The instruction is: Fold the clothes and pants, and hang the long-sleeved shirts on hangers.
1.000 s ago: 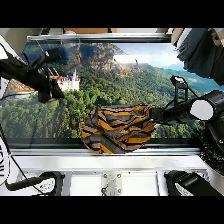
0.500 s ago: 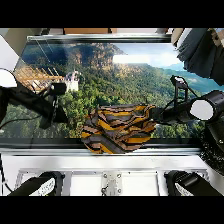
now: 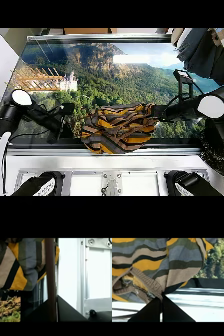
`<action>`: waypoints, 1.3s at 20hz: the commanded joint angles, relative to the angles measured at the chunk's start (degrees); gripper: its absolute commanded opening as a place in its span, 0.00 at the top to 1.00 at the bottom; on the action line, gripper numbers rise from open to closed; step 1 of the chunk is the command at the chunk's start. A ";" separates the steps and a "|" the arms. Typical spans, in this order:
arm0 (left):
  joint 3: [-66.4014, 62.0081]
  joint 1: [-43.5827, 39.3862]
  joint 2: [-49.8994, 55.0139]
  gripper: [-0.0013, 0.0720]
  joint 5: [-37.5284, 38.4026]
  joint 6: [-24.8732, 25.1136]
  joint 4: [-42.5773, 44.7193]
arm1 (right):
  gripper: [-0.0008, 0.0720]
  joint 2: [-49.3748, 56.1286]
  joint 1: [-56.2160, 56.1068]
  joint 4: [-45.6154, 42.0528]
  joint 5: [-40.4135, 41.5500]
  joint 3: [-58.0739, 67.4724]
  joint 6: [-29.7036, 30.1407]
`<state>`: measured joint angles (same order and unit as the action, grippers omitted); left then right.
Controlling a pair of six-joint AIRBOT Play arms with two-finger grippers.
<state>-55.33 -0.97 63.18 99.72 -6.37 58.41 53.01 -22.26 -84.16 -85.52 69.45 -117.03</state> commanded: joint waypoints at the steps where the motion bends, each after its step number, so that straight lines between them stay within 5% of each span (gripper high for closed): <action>1: 1.46 -2.36 2.43 0.97 -4.48 -1.11 -0.13 | 0.97 0.02 0.02 0.39 -3.78 2.34 0.26; 8: 1.03 -0.76 5.05 0.97 -7.91 -1.51 -7.06 | 0.97 0.00 0.00 0.46 -6.75 2.43 0.90; 26: 0.92 -4.09 5.05 0.97 -5.18 -1.53 -5.90 | 0.97 0.02 0.02 -2.38 -6.51 3.63 0.61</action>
<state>-54.43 -4.91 68.23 94.11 -7.92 52.47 53.01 -22.26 -85.38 -92.01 72.84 -116.18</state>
